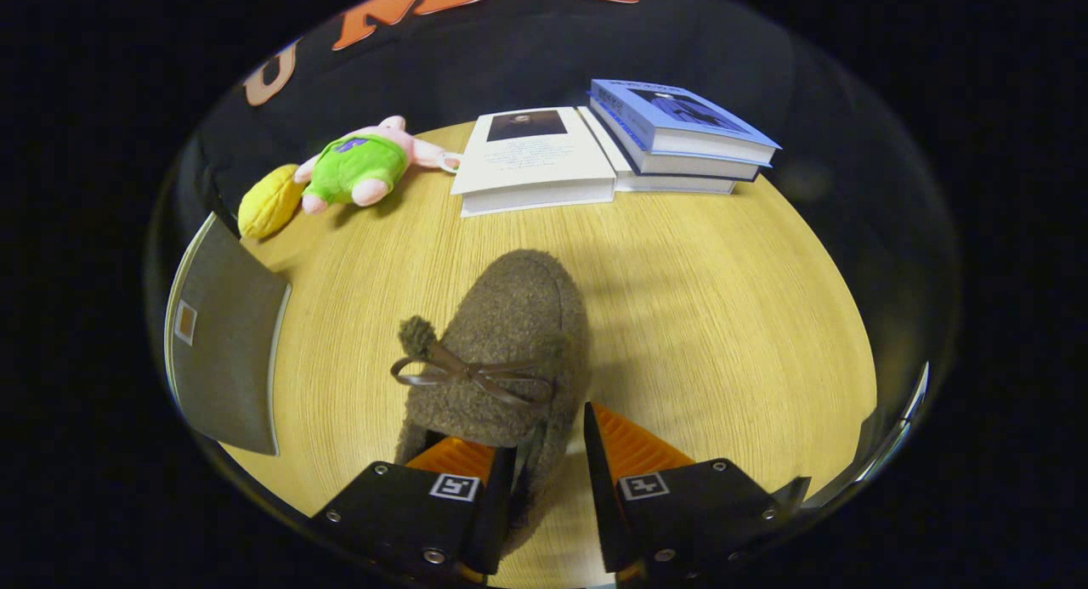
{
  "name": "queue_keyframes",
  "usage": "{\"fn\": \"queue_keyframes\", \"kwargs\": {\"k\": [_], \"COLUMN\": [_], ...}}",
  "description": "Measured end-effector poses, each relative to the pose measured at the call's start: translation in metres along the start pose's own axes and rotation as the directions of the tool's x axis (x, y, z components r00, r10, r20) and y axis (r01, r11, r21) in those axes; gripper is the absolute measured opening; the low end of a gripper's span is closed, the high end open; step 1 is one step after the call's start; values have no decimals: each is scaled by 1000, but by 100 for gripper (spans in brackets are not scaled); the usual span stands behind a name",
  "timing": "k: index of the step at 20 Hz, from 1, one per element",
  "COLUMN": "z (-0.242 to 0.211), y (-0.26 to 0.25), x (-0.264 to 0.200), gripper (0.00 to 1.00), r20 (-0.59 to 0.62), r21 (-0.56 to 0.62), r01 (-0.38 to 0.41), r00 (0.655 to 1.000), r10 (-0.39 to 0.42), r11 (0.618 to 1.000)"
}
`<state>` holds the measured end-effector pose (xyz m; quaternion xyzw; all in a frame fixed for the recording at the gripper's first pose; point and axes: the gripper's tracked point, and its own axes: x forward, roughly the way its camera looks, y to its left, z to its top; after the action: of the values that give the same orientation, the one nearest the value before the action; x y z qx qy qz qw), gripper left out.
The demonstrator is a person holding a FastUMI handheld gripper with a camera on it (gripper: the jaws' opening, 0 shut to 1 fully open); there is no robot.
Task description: Open the storage box then place both shoes into the box .Put the left shoe in first, then the right shoe, with the right side of both shoes facing outward in a uniform manner.
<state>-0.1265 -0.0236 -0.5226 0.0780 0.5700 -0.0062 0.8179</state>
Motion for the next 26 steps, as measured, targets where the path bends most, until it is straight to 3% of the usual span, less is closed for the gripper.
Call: {"fn": "queue_keyframes", "kwargs": {"k": [3, 5, 12, 26], "z": [3, 1, 25, 83], "y": [-6, -4, 51, 253], "x": [5, 2, -38, -135], "gripper": [17, 4, 3, 3], "r20": [26, 3, -9, 41], "r21": [61, 97, 186, 49], "r01": [50, 62, -40, -248], "r00": [998, 998, 999, 968], "r10": [-52, -62, 42, 246], "r11": [997, 993, 982, 968]}}
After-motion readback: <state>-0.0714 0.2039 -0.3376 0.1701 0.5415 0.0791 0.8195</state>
